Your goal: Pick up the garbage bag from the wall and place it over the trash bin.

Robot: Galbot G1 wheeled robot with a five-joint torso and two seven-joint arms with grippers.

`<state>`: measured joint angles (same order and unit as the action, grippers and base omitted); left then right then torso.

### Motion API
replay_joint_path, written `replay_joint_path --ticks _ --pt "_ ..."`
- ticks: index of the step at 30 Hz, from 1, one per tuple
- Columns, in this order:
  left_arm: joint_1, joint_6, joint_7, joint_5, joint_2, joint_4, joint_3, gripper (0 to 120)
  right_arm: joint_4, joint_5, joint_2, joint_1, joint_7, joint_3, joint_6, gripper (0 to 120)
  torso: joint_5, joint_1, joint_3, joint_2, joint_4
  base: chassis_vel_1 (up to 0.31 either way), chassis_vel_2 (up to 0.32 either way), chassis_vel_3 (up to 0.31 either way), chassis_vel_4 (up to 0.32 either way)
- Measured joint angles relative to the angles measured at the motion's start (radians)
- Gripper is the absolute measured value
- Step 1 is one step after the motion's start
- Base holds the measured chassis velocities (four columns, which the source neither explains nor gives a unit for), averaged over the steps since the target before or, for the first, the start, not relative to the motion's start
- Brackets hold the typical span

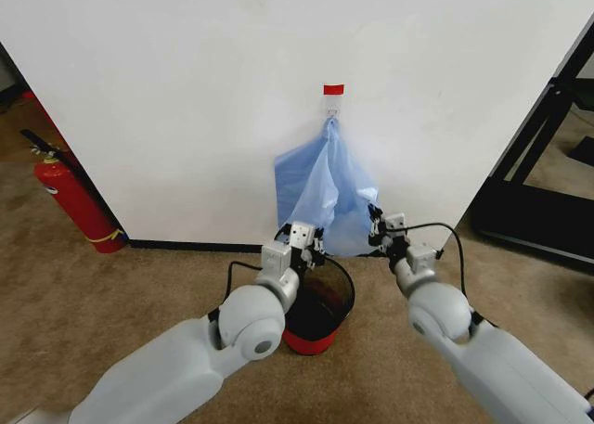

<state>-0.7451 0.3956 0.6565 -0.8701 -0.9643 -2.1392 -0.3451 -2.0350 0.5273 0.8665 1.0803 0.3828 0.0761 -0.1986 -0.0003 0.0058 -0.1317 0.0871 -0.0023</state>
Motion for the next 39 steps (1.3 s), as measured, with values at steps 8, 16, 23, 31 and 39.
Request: replay_joint_path --ticks 8,16,23,31,39 --pt "-0.116 -0.007 -0.021 0.045 0.053 -0.069 0.053 0 -0.086 -0.052 -0.017 0.128 0.007 0.016 -0.002 0 0.0001 0.000 0.000 0.000 0.0000 0.000 0.000 0.000 0.000" --pt "-0.211 -0.010 -0.032 0.081 0.084 -0.127 0.112 0 -0.122 -0.073 -0.012 0.197 0.015 0.020 -0.009 0 0.0002 0.000 0.000 0.000 0.0000 0.000 0.000 0.000 0.000" --pt "-0.231 -0.016 -0.034 0.090 0.093 -0.150 0.123 0 -0.161 -0.082 -0.010 0.242 0.020 0.044 -0.008 0 0.0003 0.000 0.000 0.000 0.0000 0.000 0.000 0.000 0.000" --pt "-0.278 -0.029 -0.045 0.133 0.114 -0.169 0.111 0 -0.206 -0.101 -0.021 0.311 0.047 0.060 -0.018 0 0.0002 0.000 0.000 0.000 0.0001 0.000 0.000 0.000 0.000" --pt "-0.274 -0.032 -0.050 0.141 0.124 -0.195 0.113 0 -0.256 -0.118 -0.012 0.357 0.064 0.091 -0.013 0 0.0002 0.000 0.000 0.000 0.0000 0.000 0.000 0.000 0.000"
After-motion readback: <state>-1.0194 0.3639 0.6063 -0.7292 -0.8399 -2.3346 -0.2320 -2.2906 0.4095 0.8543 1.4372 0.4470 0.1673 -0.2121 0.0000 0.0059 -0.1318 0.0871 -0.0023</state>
